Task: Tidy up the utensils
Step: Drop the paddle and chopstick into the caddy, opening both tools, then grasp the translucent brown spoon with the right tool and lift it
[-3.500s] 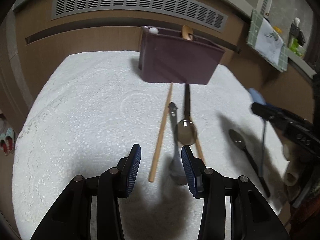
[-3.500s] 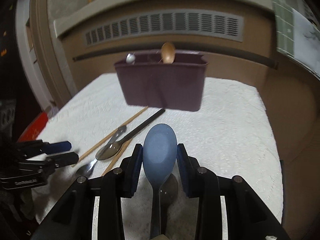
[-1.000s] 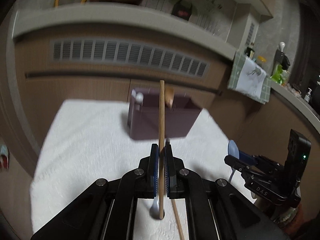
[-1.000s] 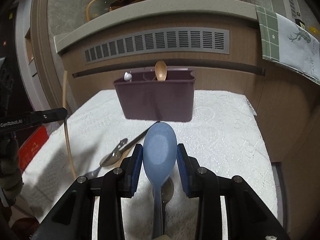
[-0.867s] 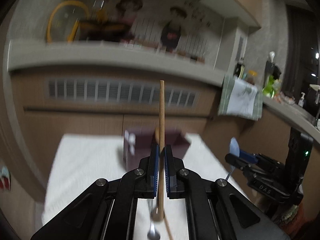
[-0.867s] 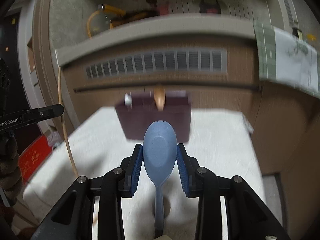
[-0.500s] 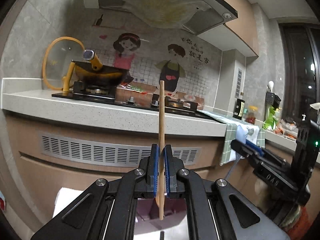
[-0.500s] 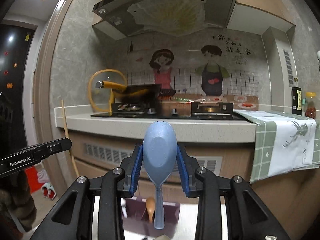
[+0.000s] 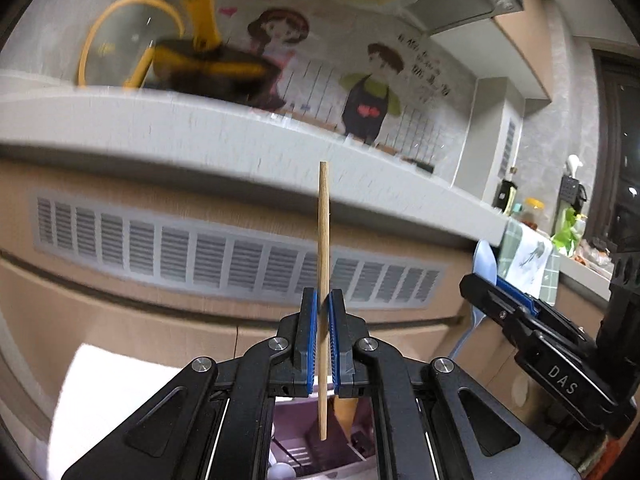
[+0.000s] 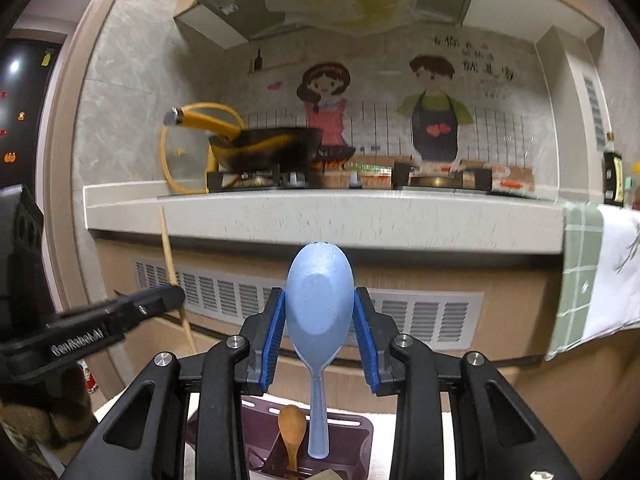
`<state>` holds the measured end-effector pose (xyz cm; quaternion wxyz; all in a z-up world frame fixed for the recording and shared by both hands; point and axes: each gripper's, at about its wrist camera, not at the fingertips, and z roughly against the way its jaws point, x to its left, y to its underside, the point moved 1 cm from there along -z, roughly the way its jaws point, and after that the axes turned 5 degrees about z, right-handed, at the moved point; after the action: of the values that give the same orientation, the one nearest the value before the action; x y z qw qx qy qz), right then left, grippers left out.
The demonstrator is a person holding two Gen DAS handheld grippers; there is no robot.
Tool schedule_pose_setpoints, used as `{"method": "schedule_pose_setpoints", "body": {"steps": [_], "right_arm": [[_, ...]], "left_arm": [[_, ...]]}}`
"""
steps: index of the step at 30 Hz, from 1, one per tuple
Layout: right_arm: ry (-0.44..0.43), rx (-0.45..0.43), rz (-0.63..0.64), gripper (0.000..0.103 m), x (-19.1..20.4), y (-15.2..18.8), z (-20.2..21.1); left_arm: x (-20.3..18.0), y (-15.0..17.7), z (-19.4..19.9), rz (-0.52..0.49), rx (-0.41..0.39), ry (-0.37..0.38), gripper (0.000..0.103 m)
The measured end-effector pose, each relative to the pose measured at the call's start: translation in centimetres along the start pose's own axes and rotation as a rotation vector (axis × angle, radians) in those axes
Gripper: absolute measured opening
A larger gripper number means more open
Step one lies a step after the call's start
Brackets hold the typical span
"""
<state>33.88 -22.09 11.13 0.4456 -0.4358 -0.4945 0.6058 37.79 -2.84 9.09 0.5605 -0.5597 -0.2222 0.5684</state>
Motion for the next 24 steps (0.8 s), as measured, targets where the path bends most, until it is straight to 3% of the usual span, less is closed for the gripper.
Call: {"method": "schedule_pose_setpoints", "body": {"steps": [7,9,11,13,19,24], "right_arm": [[-0.008,0.086,-0.028,0.031,-0.5,3.5,-3.1],[-0.075,0.177,-0.055,0.032,-0.9,5.1,-4.3],[-0.147,0.305,-0.098,0.033,-1.2,6.6,-5.7],[-0.146,0.398,-0.124,0.033,-1.3,7.9,-6.4],[-0.046,0.322,-0.032,0.033,0.0,6.7,0.3],[-0.074,0.448,0.08,0.033,2.7,9.7,5.8]], "left_arm": [[1.1,4.1,-2.0,0.027,0.1,0.021,0.008],[1.1,5.3,-2.6,0.016,0.161,0.039,0.009],[1.2,6.2,-2.8,0.01,0.198,0.017,0.023],[1.4,6.5,-2.2,0.028,0.207,0.002,0.033],[1.6,7.3,4.5,0.014,0.191,-0.063,0.039],[2.6,11.4,10.8,0.031,0.264,-0.092,0.039]]}}
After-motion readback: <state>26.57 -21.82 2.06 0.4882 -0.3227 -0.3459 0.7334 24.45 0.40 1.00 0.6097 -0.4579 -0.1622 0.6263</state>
